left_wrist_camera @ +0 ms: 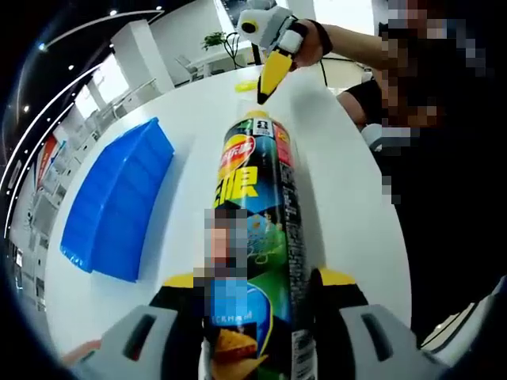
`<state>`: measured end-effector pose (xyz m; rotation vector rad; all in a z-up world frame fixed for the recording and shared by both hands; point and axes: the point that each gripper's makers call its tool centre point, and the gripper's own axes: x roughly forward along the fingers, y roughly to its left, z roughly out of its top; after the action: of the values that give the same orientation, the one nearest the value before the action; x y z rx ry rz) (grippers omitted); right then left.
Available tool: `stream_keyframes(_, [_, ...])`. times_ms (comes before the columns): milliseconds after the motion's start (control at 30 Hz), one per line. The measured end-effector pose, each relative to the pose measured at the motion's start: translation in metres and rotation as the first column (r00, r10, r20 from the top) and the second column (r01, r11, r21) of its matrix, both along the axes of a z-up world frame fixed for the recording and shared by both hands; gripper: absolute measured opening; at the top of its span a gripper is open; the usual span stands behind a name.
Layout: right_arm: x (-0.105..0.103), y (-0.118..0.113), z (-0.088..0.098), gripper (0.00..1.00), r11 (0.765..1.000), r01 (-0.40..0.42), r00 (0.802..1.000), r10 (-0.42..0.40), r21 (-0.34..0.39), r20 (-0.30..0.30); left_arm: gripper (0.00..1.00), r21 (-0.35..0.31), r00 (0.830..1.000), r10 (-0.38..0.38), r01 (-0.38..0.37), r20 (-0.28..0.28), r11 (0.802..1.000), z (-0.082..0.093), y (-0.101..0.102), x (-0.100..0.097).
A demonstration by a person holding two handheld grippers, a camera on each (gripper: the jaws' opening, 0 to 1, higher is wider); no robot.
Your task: Open the lid of the chip container on the table, take out the chips, place them into the box in front of the container, and close the lid
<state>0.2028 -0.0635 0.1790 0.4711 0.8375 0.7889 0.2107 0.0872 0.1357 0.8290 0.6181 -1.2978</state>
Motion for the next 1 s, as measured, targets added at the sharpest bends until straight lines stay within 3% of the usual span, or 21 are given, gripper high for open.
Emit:
stream_keyframes(100, [0.003, -0.004, -0.001, 0.13, 0.999, 0.020, 1.000, -0.019, -0.047, 0.020, 0.55, -0.001, 1.000, -0.001, 0.001, 0.000, 1.000, 0.000, 0.000, 0.001])
stream_keyframes(133, [0.004, -0.008, -0.005, 0.12, 0.995, 0.025, 0.999, -0.022, -0.092, 0.027, 0.55, -0.002, 1.000, -0.001, 0.001, -0.001, 1.000, 0.000, 0.000, 0.001])
stream_keyframes(433, [-0.004, 0.002, -0.012, 0.12, 0.987, 0.022, 0.999, -0.015, -0.157, 0.045, 0.55, -0.011, 1.000, -0.005, 0.005, 0.005, 1.000, 0.001, 0.000, 0.001])
stream_keyframes(600, [-0.003, 0.003, -0.018, 0.08, 0.985, 0.041, 0.998, -0.033, -0.166, 0.052, 0.55, -0.021, 1.000, -0.007, 0.007, 0.013, 1.000, 0.001, 0.000, 0.002])
stream_keyframes(767, [0.003, -0.003, -0.015, 0.06, 0.990, 0.094, 0.995, -0.090, -0.101, 0.038, 0.55, -0.028, 1.000, -0.009, 0.009, 0.019, 1.000, 0.002, 0.000, 0.002])
stream_keyframes(1000, [0.006, -0.005, -0.014, 0.02, 0.987, 0.095, 0.994, -0.086, -0.131, 0.067, 0.55, -0.029, 1.000, -0.011, 0.012, 0.015, 1.000, 0.002, 0.001, 0.002])
